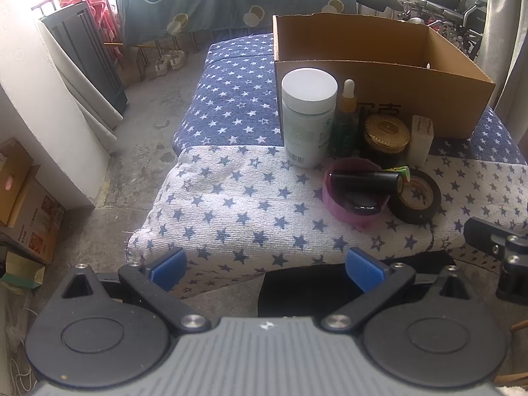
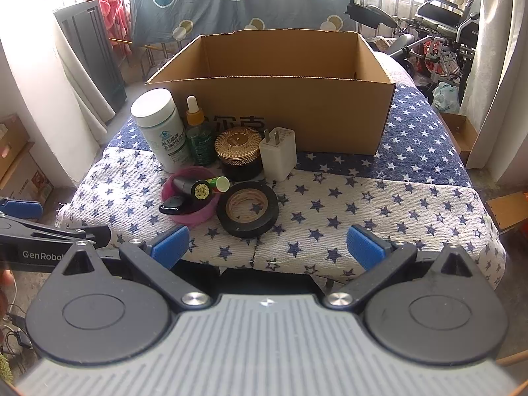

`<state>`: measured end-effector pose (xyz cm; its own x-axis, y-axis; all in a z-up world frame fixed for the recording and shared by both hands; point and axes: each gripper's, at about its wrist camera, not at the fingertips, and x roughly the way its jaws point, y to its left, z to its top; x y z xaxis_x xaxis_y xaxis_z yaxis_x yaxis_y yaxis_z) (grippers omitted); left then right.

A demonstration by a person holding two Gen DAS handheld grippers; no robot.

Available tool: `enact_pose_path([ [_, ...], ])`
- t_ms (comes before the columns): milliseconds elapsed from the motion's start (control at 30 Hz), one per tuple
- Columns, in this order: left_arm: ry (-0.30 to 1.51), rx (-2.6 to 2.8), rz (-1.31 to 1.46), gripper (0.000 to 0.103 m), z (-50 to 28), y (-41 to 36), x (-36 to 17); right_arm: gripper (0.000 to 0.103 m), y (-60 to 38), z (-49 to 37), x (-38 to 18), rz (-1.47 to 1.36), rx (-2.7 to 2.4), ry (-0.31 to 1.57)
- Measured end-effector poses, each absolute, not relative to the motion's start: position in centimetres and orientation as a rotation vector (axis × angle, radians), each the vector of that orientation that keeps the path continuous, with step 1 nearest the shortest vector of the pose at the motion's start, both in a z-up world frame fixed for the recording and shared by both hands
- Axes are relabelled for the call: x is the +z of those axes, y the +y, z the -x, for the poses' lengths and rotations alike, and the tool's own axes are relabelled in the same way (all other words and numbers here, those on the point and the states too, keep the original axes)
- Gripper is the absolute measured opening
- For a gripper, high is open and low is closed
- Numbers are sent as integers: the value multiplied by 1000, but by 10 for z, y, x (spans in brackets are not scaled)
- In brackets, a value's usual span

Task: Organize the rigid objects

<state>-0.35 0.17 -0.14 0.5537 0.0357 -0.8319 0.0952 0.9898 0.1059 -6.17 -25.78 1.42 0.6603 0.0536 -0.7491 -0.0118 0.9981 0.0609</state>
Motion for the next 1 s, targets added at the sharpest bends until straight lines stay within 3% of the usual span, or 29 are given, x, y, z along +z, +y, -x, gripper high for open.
enact_pose_path([
  [1000,989,-35,-157,103,4,2,-3,102,-257,60,12,-56,49,855],
])
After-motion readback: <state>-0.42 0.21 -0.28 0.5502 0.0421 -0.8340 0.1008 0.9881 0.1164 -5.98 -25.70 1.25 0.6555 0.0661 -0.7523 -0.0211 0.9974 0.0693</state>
